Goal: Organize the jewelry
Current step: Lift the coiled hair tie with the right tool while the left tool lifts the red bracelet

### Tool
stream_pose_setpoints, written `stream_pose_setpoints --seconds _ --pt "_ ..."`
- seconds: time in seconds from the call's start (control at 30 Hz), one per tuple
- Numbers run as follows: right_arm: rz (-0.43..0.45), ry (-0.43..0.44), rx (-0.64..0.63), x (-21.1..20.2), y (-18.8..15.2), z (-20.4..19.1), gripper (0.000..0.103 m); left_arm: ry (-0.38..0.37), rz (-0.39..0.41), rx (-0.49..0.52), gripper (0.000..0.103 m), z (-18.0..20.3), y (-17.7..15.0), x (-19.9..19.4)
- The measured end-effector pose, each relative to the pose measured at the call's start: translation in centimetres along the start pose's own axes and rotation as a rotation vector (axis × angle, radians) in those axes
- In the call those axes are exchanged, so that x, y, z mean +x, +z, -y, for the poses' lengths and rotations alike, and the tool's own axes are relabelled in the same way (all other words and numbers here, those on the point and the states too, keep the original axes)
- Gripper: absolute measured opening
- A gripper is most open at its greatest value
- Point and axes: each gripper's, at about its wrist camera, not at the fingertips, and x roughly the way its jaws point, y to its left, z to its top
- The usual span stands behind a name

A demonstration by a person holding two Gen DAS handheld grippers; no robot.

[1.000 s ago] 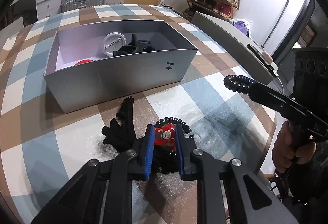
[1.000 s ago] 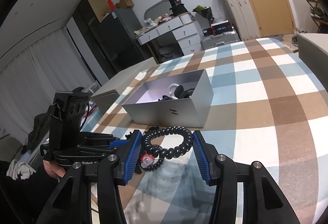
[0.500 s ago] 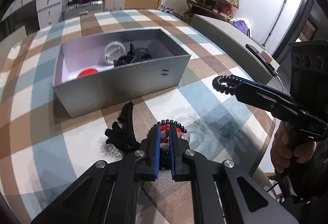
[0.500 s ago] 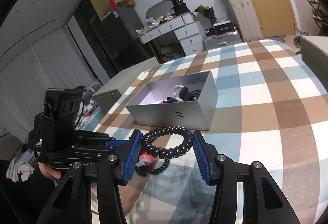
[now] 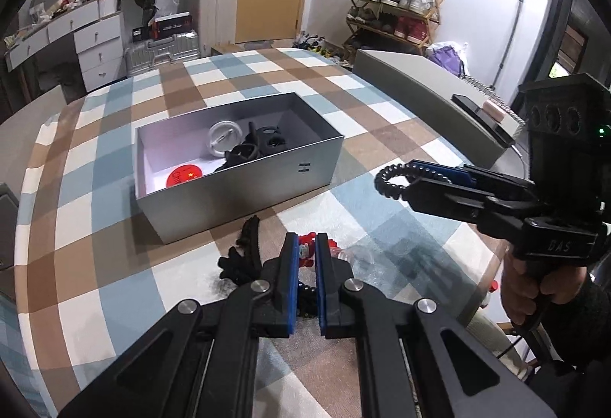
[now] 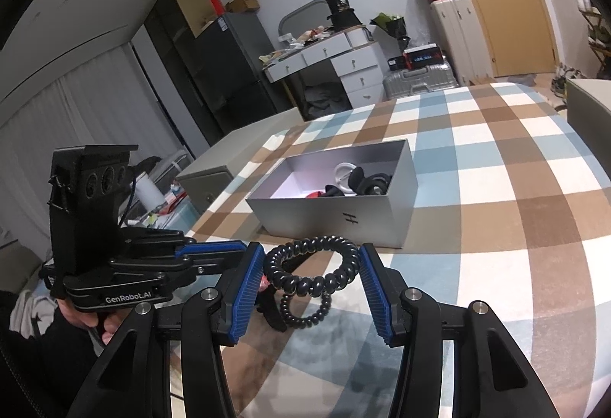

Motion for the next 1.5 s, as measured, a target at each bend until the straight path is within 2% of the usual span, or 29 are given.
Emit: stream_pose_setpoints --seconds 0.1,0.2,0.33,0.43,0.57,0.7,0.93,0.97,1.0,1.03,1.07,1.1,1.2,1.37,1.43,1.5 --pt "-0.006 -0.002 -0.002 0.2 -0.1 0.0 0.051 0.014 -0.017 -0.023 0.004 -0.3 -0.4 1.1" --pt "-0.008 -0.007 0.002 0.2 -0.1 0.0 0.052 -0.004 -0.022 -0.045 0.004 -0.5 -0.7 2.0" --pt "-0.014 -0.010 0.012 0.3 -0.2 0.3 0.052 -0.050 -0.010 -0.093 0.004 -1.5 -0.3 2.8" --pt "-0.013 -0.010 0.015 0.3 -0.3 0.4 0.052 -0.125 0.000 -0.144 0.004 -2.2 0.2 2.8" --pt "-0.003 -0.021 0.014 0.0 -0.3 0.6 0.052 -0.161 0.025 -0.118 0.004 -1.1 1.2 2.4" --pt "0.005 -0.032 0.051 -0.4 -0.4 1.6 0.052 -0.121 0.016 -0.090 0.004 -0.3 1.5 3.1" --pt "0.010 -0.036 0.063 -1.0 -0.7 2.1 0.052 -0.088 -0.003 -0.123 0.006 -0.9 0.5 2.2" --pt "0.011 -0.035 0.065 -1.0 -0.7 2.2 0.052 -0.096 -0.011 -0.120 0.014 -0.7 0.4 2.1" --pt "0.012 -0.034 0.066 -1.0 -0.7 2.2 0.052 -0.111 -0.019 -0.111 0.029 -0.2 0.1 1.9" --pt "0.012 -0.032 0.067 -1.0 -0.7 2.2 0.052 -0.130 -0.022 -0.102 0.039 0.2 -0.2 1.8" --pt "0.012 -0.032 0.066 -1.0 -0.7 2.2 0.052 -0.152 -0.018 -0.086 0.055 0.9 -0.6 1.7" --pt "0.013 -0.032 0.066 -0.9 -0.7 2.3 0.051 -0.162 -0.016 -0.069 0.058 1.5 -0.9 1.7" --pt "0.013 -0.029 0.069 -0.9 -0.8 2.3 0.051 -0.135 -0.037 -0.003 0.057 2.8 -1.5 3.0" --pt "0.015 -0.032 0.071 -1.1 -0.8 2.5 0.052 -0.131 -0.073 -0.005 0.056 2.9 -1.4 4.8" --pt "0.015 -0.031 0.075 -1.1 -0.9 2.6 0.052 -0.130 -0.070 0.003 0.044 2.9 -1.2 4.7" --pt "0.011 -0.032 0.077 -1.0 -0.9 2.7 0.052 -0.111 -0.081 0.024 0.018 3.2 -1.2 4.8"
